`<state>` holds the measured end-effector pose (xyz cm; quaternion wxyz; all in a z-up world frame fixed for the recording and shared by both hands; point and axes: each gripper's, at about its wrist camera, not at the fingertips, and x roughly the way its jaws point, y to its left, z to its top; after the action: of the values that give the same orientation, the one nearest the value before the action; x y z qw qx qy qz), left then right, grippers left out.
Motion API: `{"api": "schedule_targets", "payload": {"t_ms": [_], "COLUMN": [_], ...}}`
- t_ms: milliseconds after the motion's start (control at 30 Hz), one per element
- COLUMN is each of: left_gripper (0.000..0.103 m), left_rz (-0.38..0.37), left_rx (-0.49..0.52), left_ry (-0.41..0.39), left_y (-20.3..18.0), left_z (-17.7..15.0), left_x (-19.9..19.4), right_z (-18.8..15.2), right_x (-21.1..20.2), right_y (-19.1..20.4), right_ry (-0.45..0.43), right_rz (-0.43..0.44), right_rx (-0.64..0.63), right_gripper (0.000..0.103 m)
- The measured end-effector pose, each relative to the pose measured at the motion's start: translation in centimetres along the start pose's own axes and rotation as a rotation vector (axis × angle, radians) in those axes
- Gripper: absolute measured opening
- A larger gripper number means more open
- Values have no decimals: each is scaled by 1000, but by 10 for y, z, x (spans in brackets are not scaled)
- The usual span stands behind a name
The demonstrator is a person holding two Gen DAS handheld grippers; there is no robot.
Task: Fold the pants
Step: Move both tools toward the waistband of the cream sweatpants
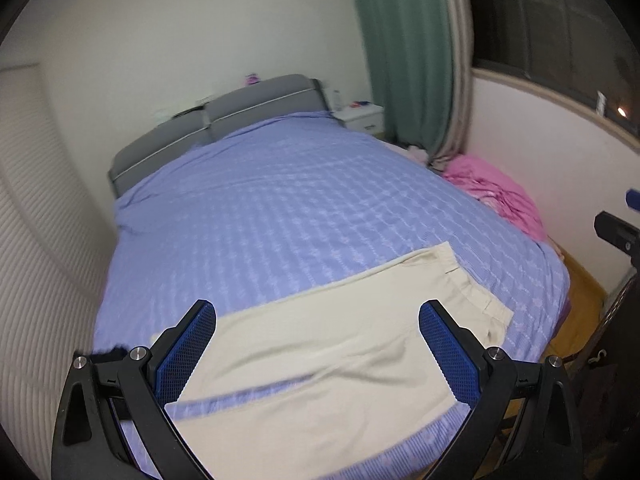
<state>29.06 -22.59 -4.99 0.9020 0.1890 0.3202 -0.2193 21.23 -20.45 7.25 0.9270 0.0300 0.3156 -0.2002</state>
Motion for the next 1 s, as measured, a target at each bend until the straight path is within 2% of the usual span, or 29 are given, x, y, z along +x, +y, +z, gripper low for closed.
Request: {"api": "schedule_targets", "payload": {"t_ms": [200,333,433,500,567,600,633,700,800,900,1000], "left_gripper": [103,103,103,100,98,97,93,87,79,73,68], "left_rz": [-103,-102,-166,-224,-281,-309,-332,-380,-421,-443,-465], "left_rx": [97,201,251,269,286,295,305,327,377,424,469], "left_ry": [-12,-62,-94,-105,-114,-111,-96,-47,21,72,113], "left_y": [-20,-52,-76,-91,-105,-111,-118,-129,-143,-154,-160], "left_z": [38,50,54,54,52,50,47,40,28,16,6], "left_x": [101,171,225,255,290,309,330,369,420,460,486], "right_z": [17,25,25,21,14,10,5,-4,-24,-46,-67], "right_x": [83,146,198,234,272,295,317,351,398,445,483], "right_y": [-17,-29,-39,-47,-53,-57,-62,-70,-85,-99,-106], "right_ry": [57,93,114,124,154,186,212,249,291,353,411], "right_rz": [-14,-35,-41,-15,6,13,28,53,78,108,140], "right_rx": [-29,-58,-77,-77,-82,-83,-80,-67,-36,-2,15], "right_gripper": [102,101,101,101,94,86,79,71,67,59,55]}}
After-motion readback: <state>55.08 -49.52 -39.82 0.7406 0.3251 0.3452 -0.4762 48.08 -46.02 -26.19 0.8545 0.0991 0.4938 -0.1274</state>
